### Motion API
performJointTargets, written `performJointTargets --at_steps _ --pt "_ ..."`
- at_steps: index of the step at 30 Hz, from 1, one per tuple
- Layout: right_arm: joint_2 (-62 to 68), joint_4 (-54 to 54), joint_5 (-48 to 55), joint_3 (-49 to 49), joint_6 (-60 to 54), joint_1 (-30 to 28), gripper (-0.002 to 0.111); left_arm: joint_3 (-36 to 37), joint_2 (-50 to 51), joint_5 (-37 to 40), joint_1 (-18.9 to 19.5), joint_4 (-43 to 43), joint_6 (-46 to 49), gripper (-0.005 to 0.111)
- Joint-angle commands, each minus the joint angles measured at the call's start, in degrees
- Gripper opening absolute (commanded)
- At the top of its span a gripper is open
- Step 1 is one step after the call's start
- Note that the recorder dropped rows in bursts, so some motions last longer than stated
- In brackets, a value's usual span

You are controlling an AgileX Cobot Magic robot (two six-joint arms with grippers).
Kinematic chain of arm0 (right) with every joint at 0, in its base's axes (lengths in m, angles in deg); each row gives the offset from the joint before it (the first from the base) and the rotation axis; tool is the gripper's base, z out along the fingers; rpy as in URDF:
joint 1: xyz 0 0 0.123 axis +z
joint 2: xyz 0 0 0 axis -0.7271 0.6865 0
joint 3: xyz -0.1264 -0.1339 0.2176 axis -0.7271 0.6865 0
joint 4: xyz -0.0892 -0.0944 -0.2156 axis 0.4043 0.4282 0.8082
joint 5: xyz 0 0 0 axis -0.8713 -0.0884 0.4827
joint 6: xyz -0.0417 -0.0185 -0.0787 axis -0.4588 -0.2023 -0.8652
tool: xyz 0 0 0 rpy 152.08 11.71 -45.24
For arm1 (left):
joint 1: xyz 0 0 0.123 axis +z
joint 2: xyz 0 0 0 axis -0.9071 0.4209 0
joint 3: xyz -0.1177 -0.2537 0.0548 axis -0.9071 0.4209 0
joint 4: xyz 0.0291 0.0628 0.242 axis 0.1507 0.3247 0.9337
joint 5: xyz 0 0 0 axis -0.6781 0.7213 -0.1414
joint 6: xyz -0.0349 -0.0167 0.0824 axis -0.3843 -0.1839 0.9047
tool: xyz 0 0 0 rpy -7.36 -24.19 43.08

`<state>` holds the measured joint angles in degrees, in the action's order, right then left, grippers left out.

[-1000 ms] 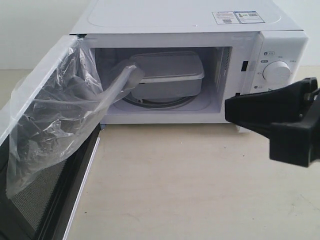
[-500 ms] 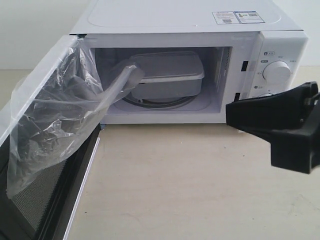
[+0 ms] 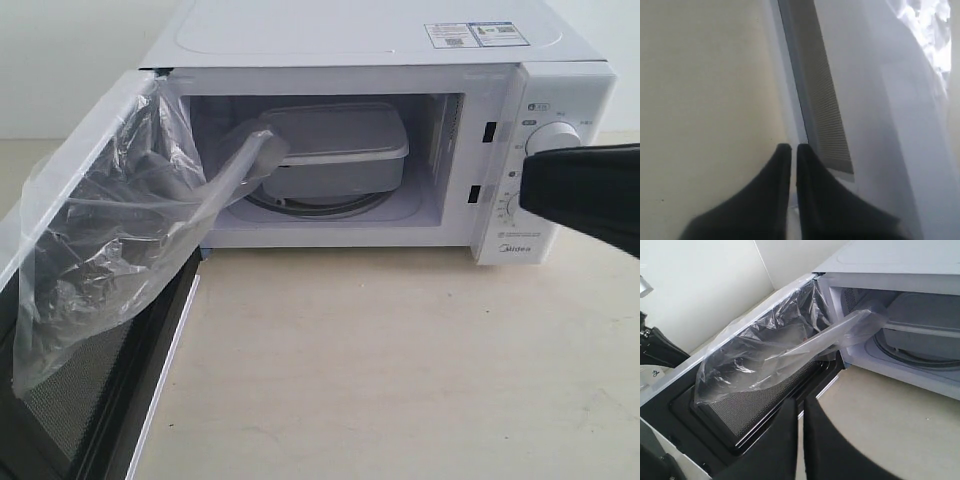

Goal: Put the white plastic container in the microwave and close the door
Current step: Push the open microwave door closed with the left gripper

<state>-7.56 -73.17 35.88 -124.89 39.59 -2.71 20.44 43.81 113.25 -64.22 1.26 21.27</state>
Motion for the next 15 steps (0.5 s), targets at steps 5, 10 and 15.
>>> performJointTargets --at_steps 5,10,15 --pt "-0.53 0.84 -0.37 -0.32 0.00 -0.02 0.000 -0.10 6.92 0.07 -0.11 -6.90 4.26 0.004" --pt "-0.53 0.84 -2.44 -0.32 0.47 -0.02 0.000 -0.10 7.58 0.07 -2.54 -11.90 9.26 0.004" --pt "-0.53 0.84 -3.03 -0.32 0.97 -0.02 0.000 -0.10 7.58 0.07 -5.85 -13.82 9.26 0.004"
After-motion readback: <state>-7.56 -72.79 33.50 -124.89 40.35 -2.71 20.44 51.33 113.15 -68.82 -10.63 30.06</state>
